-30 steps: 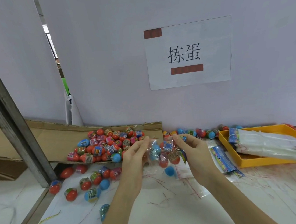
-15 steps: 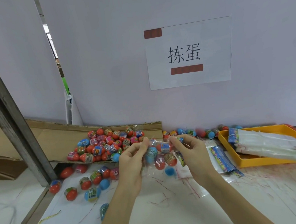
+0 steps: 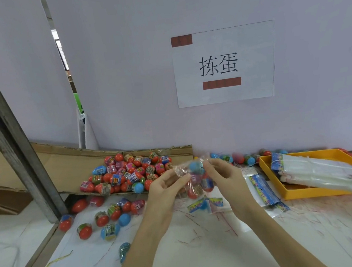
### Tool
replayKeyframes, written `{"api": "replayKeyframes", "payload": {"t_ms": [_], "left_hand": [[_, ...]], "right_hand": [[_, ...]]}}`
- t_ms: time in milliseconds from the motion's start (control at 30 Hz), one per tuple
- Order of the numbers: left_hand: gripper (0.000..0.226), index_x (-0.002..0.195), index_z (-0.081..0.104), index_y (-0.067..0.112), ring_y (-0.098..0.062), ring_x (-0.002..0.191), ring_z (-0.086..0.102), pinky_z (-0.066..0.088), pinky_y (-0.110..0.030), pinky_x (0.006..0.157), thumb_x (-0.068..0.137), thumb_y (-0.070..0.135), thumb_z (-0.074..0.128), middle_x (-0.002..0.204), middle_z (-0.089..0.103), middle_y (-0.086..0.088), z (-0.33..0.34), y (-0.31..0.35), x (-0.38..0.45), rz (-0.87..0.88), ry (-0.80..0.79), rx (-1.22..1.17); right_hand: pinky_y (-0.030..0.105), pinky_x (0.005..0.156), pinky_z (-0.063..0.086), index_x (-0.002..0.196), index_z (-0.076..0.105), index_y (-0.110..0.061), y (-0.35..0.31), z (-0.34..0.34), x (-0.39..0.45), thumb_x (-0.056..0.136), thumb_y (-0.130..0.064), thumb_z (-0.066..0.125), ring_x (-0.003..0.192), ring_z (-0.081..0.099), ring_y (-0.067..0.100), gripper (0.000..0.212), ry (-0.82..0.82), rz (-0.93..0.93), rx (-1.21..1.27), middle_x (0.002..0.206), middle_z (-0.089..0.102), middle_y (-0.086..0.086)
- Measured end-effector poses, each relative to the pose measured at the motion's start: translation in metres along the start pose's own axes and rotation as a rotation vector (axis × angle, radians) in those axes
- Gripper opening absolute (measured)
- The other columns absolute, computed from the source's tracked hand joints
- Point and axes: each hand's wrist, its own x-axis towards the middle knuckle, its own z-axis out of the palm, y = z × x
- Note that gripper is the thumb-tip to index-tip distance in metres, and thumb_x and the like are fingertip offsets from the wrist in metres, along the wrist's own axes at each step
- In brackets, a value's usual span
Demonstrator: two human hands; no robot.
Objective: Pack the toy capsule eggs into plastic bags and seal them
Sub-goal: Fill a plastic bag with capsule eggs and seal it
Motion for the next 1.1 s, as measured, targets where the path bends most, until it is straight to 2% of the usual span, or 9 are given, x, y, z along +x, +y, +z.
{"api": "replayKeyframes", "payload": {"t_ms": [133,267,433,533,633,733,833,967,1100], "left_hand": [[0.038,0.118,0.080,0.021,-0.021,0.102,0.077,0.061,-0.026,0.077,0.086,0.041,0.074,0.113,0.079,-0.008,0.005,0.002,-0.004,-0.003,0.038,-0.023],[0.019,0.106,0.083,0.025,-0.022,0.101,0.077,0.063,-0.041,0.083,0.095,0.032,0.069,0.107,0.080,-0.005,0.003,-0.002,0.000,-0.015,0.199,-0.059],[0.016,0.099,0.075,0.042,-0.001,0.095,0.072,0.061,-0.021,0.074,0.101,0.030,0.065,0.096,0.076,0.020,-0.004,-0.002,0.001,0.283,0.200,0.403],[0.016,0.105,0.074,0.034,-0.004,0.095,0.070,0.059,-0.018,0.079,0.100,0.021,0.068,0.095,0.075,0.017,-0.003,-0.008,0.000,0.401,0.104,0.626],[0.010,0.106,0.074,0.033,-0.005,0.092,0.072,0.059,-0.019,0.077,0.098,0.034,0.069,0.093,0.075,0.017,0.005,-0.010,-0.004,0.434,0.103,0.572],[0.030,0.111,0.068,0.036,-0.004,0.097,0.072,0.060,-0.023,0.081,0.089,0.056,0.063,0.100,0.075,0.017,0.005,-0.009,-0.002,0.339,0.140,0.413],[0.006,0.099,0.072,0.042,0.005,0.094,0.069,0.061,-0.023,0.074,0.095,0.039,0.070,0.094,0.074,0.026,0.001,-0.009,0.003,0.313,0.150,0.458],[0.026,0.088,0.077,0.053,0.007,0.092,0.068,0.062,-0.023,0.073,0.097,0.029,0.073,0.090,0.075,0.024,-0.002,-0.007,0.002,0.302,0.165,0.434],[0.017,0.091,0.078,0.050,0.003,0.090,0.072,0.065,-0.028,0.074,0.094,0.034,0.074,0.091,0.077,0.020,-0.006,-0.004,0.003,0.295,0.159,0.447]], "right_hand": [[0.023,0.070,0.059,0.105,0.079,-0.019,0.002,0.005,-0.001,0.094,-0.035,0.070,0.084,0.074,0.013,0.021,0.050,0.003,0.081,0.094,0.078,0.001],[0.033,0.077,0.063,0.106,0.078,-0.010,0.004,0.008,-0.001,0.099,-0.027,0.067,0.094,0.076,0.021,0.022,0.031,0.065,0.155,0.099,0.079,0.007],[0.020,0.076,0.059,0.116,0.072,-0.019,0.004,0.006,0.002,0.103,-0.014,0.059,0.104,0.071,0.010,0.020,-0.082,0.036,0.023,0.108,0.076,-0.004],[0.011,0.077,0.055,0.113,0.073,-0.034,0.000,0.003,0.002,0.101,-0.024,0.065,0.100,0.068,-0.002,0.018,-0.154,-0.091,-0.101,0.104,0.075,-0.017],[0.018,0.078,0.058,0.099,0.079,-0.031,0.003,0.002,0.002,0.094,-0.025,0.074,0.092,0.072,0.005,0.009,-0.134,-0.171,-0.194,0.092,0.077,-0.015],[0.019,0.076,0.059,0.096,0.079,-0.025,0.005,-0.003,0.005,0.093,-0.022,0.075,0.089,0.073,0.007,0.006,0.034,-0.159,-0.109,0.089,0.077,-0.012],[0.013,0.071,0.057,0.098,0.077,-0.028,0.003,-0.007,0.007,0.096,-0.026,0.072,0.092,0.070,-0.001,0.006,0.096,-0.054,-0.032,0.089,0.076,-0.014],[0.009,0.068,0.054,0.107,0.075,-0.026,-0.002,-0.009,0.007,0.094,-0.036,0.072,0.095,0.071,0.001,0.017,-0.044,0.062,-0.046,0.098,0.077,-0.011],[0.018,0.076,0.058,0.097,0.079,-0.016,-0.004,-0.008,0.006,0.095,-0.032,0.071,0.095,0.073,0.012,0.017,-0.078,0.061,-0.059,0.094,0.078,-0.001]]}}
